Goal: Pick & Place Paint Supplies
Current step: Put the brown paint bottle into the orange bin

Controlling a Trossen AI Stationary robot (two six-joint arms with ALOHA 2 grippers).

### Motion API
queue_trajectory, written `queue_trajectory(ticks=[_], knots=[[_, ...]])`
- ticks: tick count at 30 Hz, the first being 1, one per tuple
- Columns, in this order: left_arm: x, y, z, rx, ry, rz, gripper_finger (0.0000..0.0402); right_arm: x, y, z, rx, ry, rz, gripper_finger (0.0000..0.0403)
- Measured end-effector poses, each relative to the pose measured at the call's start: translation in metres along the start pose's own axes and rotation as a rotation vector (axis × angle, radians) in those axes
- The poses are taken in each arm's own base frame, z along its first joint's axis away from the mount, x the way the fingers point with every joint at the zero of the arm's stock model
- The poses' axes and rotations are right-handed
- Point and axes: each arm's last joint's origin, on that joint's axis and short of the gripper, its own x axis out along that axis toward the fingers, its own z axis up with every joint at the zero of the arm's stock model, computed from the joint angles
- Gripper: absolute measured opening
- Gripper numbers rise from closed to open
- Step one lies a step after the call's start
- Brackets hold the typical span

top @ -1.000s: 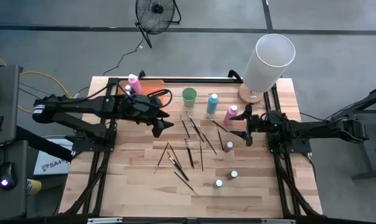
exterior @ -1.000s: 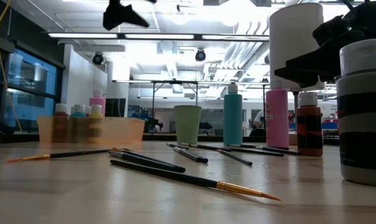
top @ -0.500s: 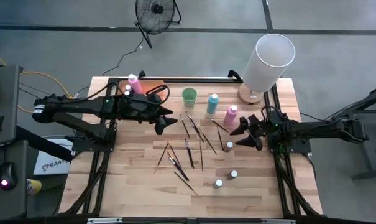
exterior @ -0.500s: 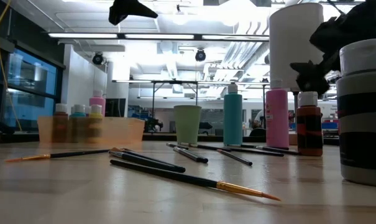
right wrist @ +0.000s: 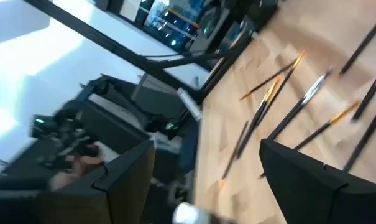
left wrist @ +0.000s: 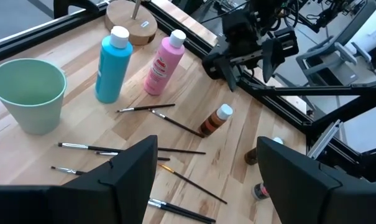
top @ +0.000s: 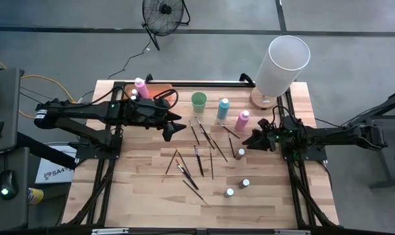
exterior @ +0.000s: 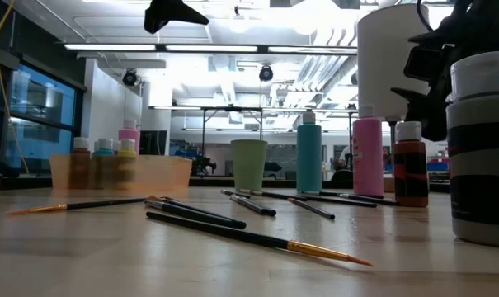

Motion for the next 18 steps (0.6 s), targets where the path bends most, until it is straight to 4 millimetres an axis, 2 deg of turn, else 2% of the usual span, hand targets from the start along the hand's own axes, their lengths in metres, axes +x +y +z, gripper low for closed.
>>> queue_trajectory(ticks=[4,6,10,15,18], knots=[[0.000,0.000,0.000,0.001,0.000,0.000,0.0267,0.006,0.014,0.006,-0.097,-0.059,-0.030,0.0286],[0.000,0.000,0.000,0.001,0.001,0.000,0.0267,0.010,0.022,0.007,-0.121,-0.021,-0.076,0.0286],[0.000,0.000,0.000,0.004,0.001,0.000,0.0267,0.014,0.037,0.003,-0.203,0.117,-0.309,0.0286],[0.000,0.000,0.000,0.013,0.001,0.000,0.0267,0.006,0.067,0.001,-0.298,0.175,-0.580,0.0286],[0.000,0.000,0.000,0.024,0.000,0.000,0.0267,-0.002,0.068,-0.010,-0.302,0.207,-0.692,0.0286]])
